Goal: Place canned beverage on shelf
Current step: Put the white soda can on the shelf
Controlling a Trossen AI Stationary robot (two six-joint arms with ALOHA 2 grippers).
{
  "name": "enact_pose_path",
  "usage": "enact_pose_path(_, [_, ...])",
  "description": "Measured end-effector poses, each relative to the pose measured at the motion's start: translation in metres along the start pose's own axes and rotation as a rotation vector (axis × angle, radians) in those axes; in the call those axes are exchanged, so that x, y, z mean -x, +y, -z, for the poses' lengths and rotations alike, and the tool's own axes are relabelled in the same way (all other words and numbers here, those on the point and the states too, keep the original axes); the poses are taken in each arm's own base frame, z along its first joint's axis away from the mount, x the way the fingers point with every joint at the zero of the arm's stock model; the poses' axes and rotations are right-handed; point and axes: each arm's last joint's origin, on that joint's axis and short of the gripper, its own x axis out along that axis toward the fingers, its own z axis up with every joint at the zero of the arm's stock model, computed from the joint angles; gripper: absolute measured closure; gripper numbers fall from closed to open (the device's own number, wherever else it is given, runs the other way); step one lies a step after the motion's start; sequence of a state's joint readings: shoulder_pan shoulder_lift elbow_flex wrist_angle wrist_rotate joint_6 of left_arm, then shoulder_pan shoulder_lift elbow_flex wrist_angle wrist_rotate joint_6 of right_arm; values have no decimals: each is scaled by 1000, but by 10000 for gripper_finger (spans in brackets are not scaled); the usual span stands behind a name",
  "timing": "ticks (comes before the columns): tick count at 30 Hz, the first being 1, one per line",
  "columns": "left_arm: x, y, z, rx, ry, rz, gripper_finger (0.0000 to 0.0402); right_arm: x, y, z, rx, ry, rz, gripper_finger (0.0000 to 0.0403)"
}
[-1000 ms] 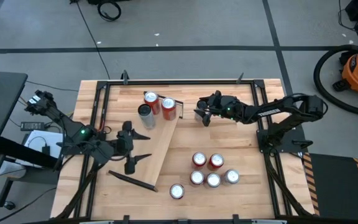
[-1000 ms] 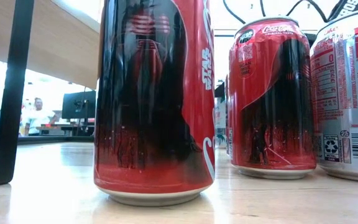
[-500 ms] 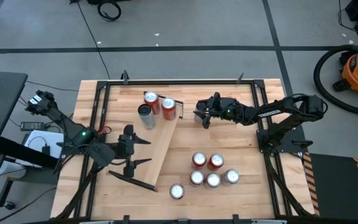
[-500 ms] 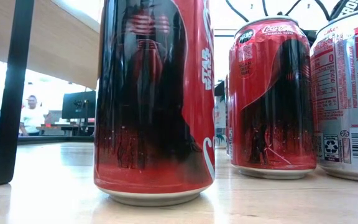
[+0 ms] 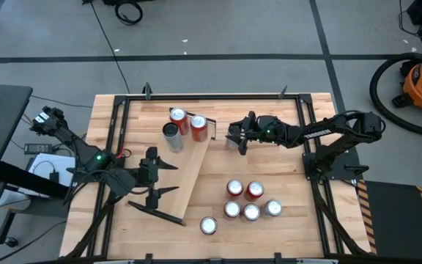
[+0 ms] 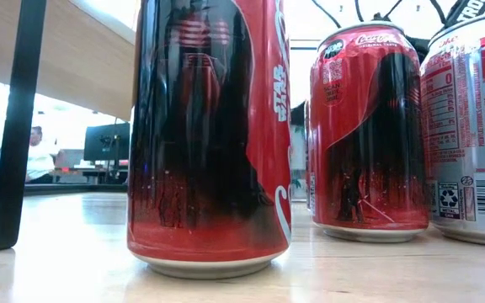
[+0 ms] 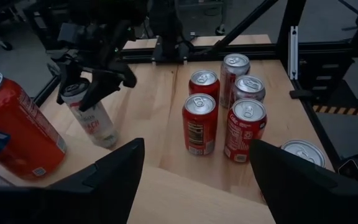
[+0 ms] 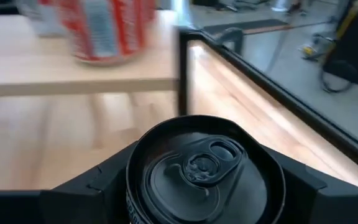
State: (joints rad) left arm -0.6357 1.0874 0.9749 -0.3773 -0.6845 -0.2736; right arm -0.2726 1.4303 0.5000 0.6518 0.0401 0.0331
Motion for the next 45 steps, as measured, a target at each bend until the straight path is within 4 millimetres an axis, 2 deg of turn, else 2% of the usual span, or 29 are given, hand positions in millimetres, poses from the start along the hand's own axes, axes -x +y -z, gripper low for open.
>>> enact_pose_path(4, [0, 0, 0, 0, -1, -1, 100, -5, 11, -21, 22, -9, -33, 132])
enact_pose_path(9, [0, 0, 0, -1, 0, -1, 100, -11, 25, -38, 52, 103, -52, 132])
enact_pose_path(16, [0, 0, 0, 0, 0, -2, 100, -10, 60, -71, 121, 187, -156, 130])
enact_pose_path(25, [0, 0, 0, 7, -4, -1, 100, 2, 101, -112, 180, 108, -256, 129])
enact_pose_path(30, [0, 0, 0, 7, -4, -1, 100, 8, 110, -136, 171, 56, -301, 129])
enact_pose_path(34, [0, 0, -1, 11, -12, 0, 100, 11, 114, -166, 146, -33, -322, 129])
enact_pose_path(36, [-1, 1, -3, 16, -20, -6, 100, 5, 117, -176, 142, -60, -314, 129])
enact_pose_path(45, [-4, 5, -3, 22, -16, -27, 100, -45, 137, -188, 204, -19, -344, 130])
